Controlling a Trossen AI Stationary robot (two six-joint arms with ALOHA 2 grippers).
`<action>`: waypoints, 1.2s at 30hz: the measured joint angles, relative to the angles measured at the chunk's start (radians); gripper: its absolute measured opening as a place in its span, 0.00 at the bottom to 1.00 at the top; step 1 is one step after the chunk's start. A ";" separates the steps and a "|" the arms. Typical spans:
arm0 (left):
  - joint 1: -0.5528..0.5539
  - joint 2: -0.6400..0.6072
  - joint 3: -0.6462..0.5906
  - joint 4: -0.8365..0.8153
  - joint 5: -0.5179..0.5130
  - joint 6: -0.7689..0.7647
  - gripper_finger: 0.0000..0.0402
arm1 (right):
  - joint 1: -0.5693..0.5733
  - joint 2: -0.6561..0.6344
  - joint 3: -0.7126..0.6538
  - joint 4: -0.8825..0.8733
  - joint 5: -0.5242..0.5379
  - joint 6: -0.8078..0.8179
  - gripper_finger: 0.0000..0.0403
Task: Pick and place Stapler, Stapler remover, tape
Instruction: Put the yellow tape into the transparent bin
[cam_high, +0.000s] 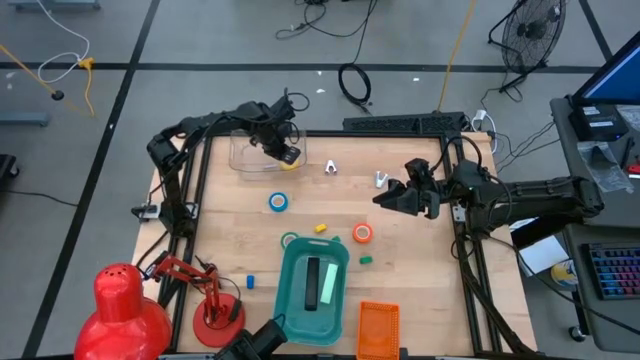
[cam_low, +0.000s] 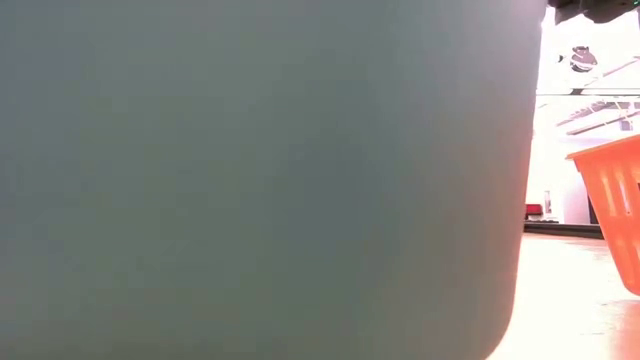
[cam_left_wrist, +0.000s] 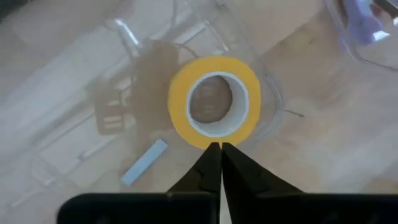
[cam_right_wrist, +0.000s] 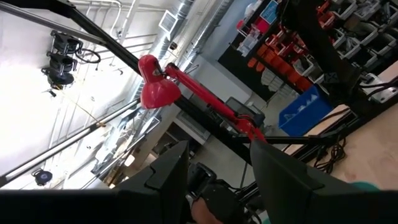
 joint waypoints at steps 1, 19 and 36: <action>-0.003 0.000 0.000 0.001 -0.016 0.000 0.02 | 0.000 0.000 0.000 -0.002 -0.002 -0.001 0.41; 0.005 0.010 0.000 -0.017 -0.124 -0.036 0.00 | 0.000 0.000 0.000 -0.009 -0.021 -0.012 0.41; 0.001 0.069 -0.001 -0.029 -0.093 -0.346 0.00 | 0.000 0.000 0.000 -0.005 -0.046 -0.010 0.41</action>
